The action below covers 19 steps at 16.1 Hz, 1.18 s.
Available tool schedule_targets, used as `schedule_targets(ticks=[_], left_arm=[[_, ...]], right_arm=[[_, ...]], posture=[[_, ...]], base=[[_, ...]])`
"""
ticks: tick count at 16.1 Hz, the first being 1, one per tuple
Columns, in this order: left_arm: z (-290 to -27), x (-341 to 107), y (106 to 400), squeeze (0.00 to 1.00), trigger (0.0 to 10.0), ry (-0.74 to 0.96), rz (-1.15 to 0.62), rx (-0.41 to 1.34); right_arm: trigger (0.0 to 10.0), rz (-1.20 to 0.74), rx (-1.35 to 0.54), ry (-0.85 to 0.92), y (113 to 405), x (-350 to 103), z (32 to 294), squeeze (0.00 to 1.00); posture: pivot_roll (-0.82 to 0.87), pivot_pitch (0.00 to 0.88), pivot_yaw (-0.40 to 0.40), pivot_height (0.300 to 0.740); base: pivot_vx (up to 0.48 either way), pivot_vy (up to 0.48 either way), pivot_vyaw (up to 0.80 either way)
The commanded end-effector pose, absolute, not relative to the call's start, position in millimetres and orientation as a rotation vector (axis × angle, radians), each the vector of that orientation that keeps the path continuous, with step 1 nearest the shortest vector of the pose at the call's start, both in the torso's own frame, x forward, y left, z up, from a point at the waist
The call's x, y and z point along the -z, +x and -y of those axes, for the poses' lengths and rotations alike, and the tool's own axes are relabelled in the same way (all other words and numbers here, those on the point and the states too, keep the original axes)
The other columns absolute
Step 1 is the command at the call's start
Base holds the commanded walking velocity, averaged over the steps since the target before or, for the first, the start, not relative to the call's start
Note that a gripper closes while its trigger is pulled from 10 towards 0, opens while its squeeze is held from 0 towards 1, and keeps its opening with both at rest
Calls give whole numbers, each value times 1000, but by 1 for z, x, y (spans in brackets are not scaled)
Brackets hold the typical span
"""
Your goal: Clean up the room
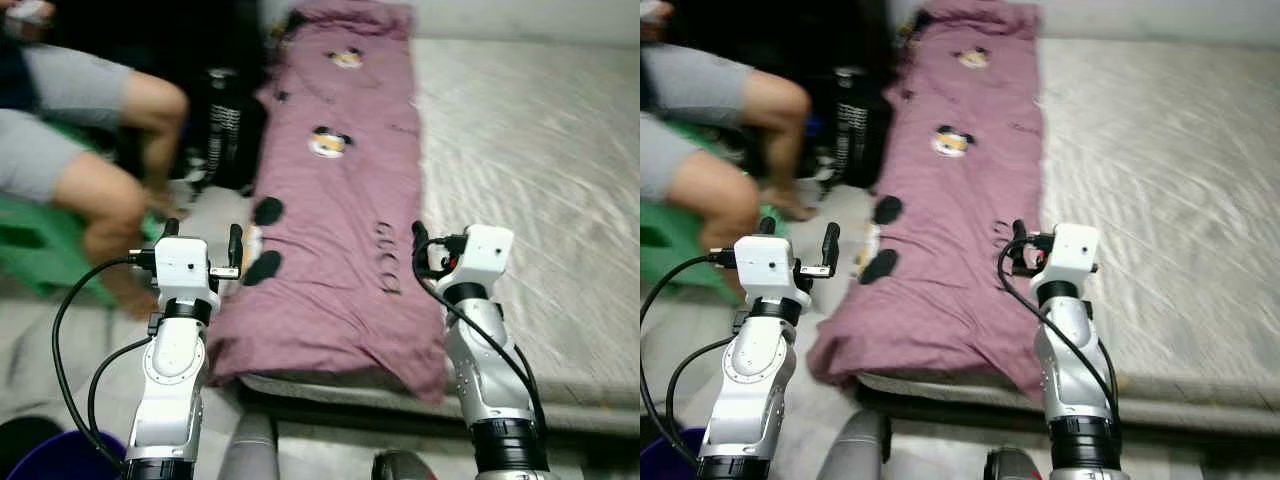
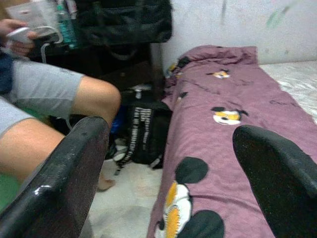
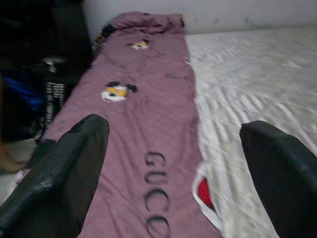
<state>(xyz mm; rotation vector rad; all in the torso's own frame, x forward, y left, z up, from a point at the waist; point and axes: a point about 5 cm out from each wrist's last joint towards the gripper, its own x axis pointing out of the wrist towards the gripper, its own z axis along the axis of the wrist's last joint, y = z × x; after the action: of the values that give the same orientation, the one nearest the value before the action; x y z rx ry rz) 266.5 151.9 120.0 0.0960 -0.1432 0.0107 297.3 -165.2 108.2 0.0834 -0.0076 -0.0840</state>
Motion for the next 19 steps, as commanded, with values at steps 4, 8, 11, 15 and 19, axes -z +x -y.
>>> schedule_targets(ticks=[4,8,11,15,19], left_arm=[[-153,-118,267,0,10000,147,119,-29],[-149,-113,268,0,10000,106,100,45],[-146,-114,268,0,10000,77,116,75],[-150,-113,270,0,10000,136,101,21],[-145,-109,271,0,10000,136,74,61]], right_arm=[[10000,18,102,77,297,-110,167,0],[10000,15,112,72,298,-109,167,0],[10000,14,116,65,297,-108,169,0],[10000,13,112,58,298,-107,168,0],[10000,-4,95,62,301,-105,162,0]], posture=[[27,0,20,740],[24,0,21,740],[23,0,21,740],[25,0,19,740],[27,0,17,740]], base=[[0,0,0],[0,0,0],[0,0,0],[0,0,0],[0,0,0]])
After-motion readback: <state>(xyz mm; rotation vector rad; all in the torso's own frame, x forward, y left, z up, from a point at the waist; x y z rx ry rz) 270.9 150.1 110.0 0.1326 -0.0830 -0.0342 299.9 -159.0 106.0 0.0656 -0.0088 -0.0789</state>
